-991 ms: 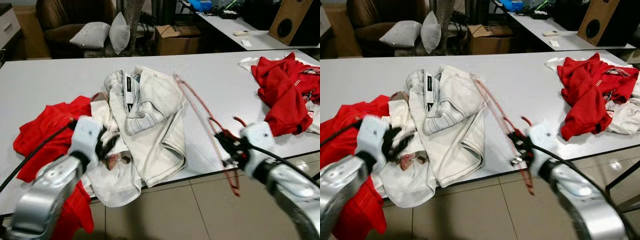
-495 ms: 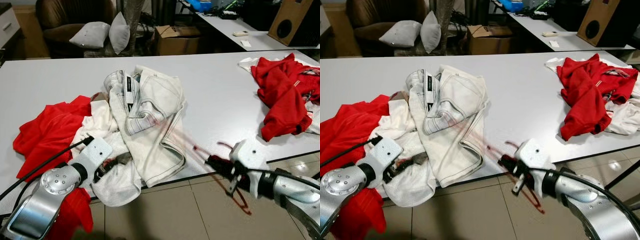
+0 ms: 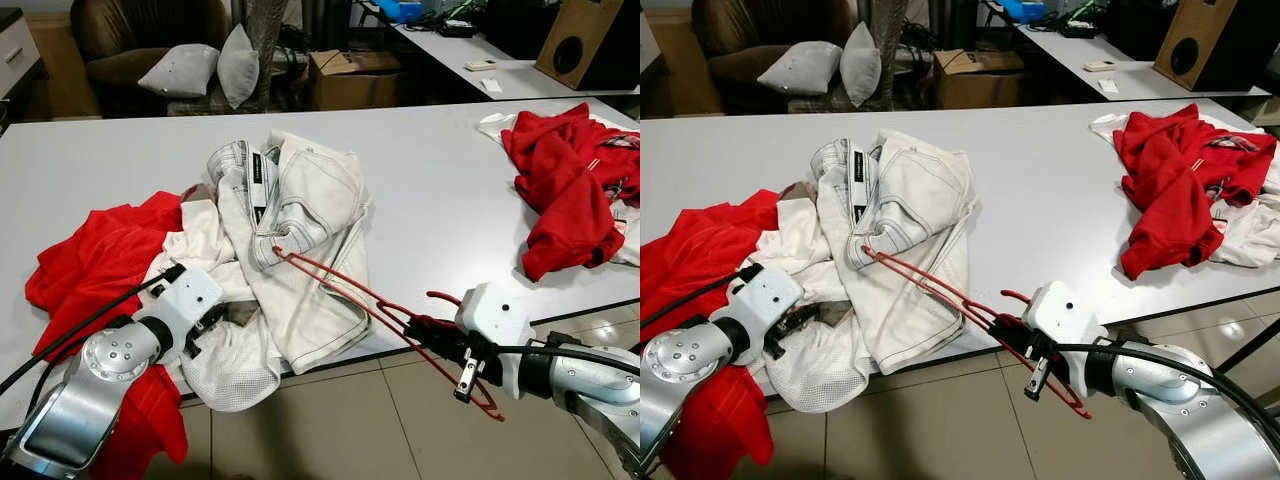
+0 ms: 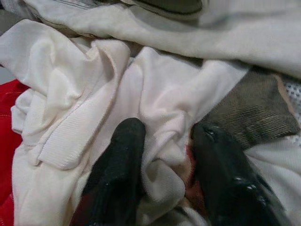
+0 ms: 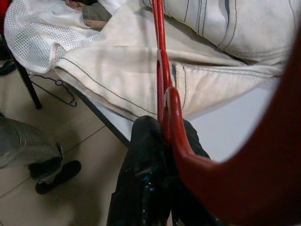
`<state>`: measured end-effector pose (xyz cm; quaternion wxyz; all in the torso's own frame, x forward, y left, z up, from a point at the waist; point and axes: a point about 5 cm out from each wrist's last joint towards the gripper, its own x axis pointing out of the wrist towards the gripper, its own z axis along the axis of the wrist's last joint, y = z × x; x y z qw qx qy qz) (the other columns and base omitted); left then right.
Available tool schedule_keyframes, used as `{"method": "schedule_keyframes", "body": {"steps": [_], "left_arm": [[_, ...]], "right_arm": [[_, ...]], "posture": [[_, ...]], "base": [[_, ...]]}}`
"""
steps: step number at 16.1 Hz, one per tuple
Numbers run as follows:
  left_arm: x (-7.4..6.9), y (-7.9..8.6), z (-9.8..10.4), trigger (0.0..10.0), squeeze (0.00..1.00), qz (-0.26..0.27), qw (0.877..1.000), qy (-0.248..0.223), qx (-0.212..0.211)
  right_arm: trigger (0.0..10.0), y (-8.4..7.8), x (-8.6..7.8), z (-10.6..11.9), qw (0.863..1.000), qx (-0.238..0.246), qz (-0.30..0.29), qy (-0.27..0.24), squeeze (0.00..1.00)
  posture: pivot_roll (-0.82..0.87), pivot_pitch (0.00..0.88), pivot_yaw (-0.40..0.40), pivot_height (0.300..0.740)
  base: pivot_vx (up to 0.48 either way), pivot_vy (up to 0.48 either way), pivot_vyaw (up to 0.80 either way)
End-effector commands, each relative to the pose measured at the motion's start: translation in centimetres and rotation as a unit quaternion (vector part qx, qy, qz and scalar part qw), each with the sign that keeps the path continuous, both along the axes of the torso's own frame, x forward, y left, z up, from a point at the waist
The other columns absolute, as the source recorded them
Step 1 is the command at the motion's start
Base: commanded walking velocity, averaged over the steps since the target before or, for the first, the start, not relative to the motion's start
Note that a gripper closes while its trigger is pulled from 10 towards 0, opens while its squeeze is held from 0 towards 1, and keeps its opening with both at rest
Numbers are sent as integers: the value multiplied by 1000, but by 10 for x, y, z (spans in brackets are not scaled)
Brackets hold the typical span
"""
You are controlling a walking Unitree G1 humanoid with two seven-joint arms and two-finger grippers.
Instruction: Hang hanger
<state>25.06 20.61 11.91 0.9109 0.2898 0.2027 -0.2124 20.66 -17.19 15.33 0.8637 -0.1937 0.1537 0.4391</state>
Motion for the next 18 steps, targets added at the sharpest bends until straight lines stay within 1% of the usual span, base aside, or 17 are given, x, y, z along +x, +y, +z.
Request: {"method": "schedule_keyframes", "body": {"steps": [1, 3, 5, 7, 9, 10, 11, 12, 13, 14, 15, 16, 17, 18], "left_arm": [[-1, -3, 5, 0, 0, -6, 1000, -8, -14], [-2, -6, 5, 0, 0, -16, 999, 0, -29], [-3, -7, 4, 0, 0, -6, 999, 2, -54], [-4, -8, 2, 0, 0, -10, 998, 9, -54], [-3, -8, 4, 0, 0, -14, 998, 7, -53], [0, -7, 9, 0, 0, -4, 998, -7, -65], [5, -9, 17, 0, 0, 13, 993, -27, -111], [20, -18, 43, 0, 0, 22, 974, -77, -213], [26, -20, 52, 0, 0, 23, 967, -94, -236], [44, -26, 78, 0, 0, 17, 948, -135, -286], [49, -27, 84, 0, 0, 14, 944, -144, -297], [70, -29, 108, 0, 0, 0, 930, -175, -323], [83, -31, 124, 0, 0, -11, 922, -194, -333], [93, -32, 139, 0, 0, -18, 915, -215, -341]], "right_arm": [[10000, -5, 0, 2, 1000, -5, -5, -7, 0], [10000, -5, 1, 1, 1000, -2, -15, -10, 0], [10000, -5, 3, 2, 1000, 0, -23, -19, 0], [10000, -9, 1, 1, 999, 1, -38, -20, 0], [10000, -8, 3, 1, 999, 1, -43, -21, 0], [10000, -6, 4, 3, 999, 8, -43, -29, 0], [10000, -8, 6, 5, 998, 10, -54, -43, 0], [10000, -17, 15, 6, 992, 12, -106, -62, 0], [10000, -18, 18, 7, 990, 17, -120, -67, 0], [10000, -19, 25, 10, 985, 34, -148, -80, 0], [10000, -19, 27, 11, 984, 35, -153, -83, 0], [10000, -16, 32, 14, 981, 42, -163, -93, 0], [10000, -16, 34, 17, 980, 43, -163, -104, 0], [10000, -19, 37, 18, 978, 42, -173, -111, 0]], "posture": [[75, 19, -20, 740], [64, 35, -23, 740], [61, 30, -16, 740], [62, 27, -12, 740], [56, 46, -24, 740], [56, 47, -23, 740], [60, 41, -22, 740], [65, 31, -19, 740], [67, 28, -17, 740], [68, 31, -22, 740], [68, 35, -29, 740], [66, 33, -27, 740], [67, 31, -27, 740], [68, 29, -28, 740]], "base": [[0, 0, 0], [0, 0, 0], [0, 0, 0], [0, 0, 0], [0, 0, 0], [0, 0, 0], [0, 0, 0], [0, 0, 0], [0, 0, 0], [0, 0, 0], [0, 0, 0], [0, 0, 0], [0, 0, 0], [0, 0, 0]]}}
